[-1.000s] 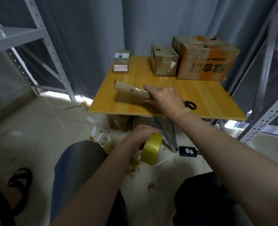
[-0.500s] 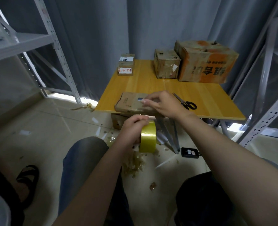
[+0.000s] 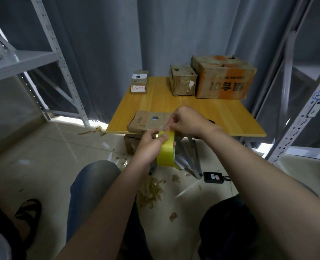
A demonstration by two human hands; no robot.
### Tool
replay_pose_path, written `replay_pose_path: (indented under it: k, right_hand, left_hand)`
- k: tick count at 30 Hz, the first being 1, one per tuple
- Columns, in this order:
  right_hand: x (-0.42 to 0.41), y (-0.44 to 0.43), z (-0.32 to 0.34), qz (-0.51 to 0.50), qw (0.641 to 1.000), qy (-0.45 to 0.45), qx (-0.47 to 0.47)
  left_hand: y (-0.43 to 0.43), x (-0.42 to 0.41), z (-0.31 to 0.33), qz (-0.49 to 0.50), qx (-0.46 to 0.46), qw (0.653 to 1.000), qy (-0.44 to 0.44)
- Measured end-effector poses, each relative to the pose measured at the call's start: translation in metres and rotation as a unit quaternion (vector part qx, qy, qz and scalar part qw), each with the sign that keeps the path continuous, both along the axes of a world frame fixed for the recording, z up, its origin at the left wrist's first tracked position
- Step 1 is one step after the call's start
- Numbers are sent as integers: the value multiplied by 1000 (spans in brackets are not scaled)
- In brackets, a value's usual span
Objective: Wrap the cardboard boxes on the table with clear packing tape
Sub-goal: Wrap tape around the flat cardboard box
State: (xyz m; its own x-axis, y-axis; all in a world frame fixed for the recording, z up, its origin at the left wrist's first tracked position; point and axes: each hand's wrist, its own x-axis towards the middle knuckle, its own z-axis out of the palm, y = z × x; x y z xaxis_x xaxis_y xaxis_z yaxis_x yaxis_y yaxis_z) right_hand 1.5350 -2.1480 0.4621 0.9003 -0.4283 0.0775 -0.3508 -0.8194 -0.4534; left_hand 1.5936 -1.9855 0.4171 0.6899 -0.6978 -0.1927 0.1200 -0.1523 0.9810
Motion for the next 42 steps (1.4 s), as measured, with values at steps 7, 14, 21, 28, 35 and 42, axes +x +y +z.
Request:
replay_pose_path:
  k: [7, 14, 21, 28, 35, 42]
  right_hand:
    - [-16, 2, 14, -19, 996, -84, -6]
    - [-6, 8, 30, -24, 990, -135, -41]
    - [-7, -6, 34, -70, 990, -110, -51]
    - [-6, -3, 36, -74, 988, -132, -9]
    - [-2, -14, 27, -104, 987, -125, 7]
    - [0, -15, 27, -119, 981, -155, 4]
  left_hand:
    - [0, 3, 13, 15, 41, 989, -141]
    - [4, -1, 2, -45, 22, 994, -98]
    - [1, -4, -2, -41, -27, 992, -118]
    - [-2, 4, -14, -30, 71, 990, -115]
    - [9, 0, -23, -109, 27, 993, -29]
    - [8, 3, -32, -71, 136, 985, -77]
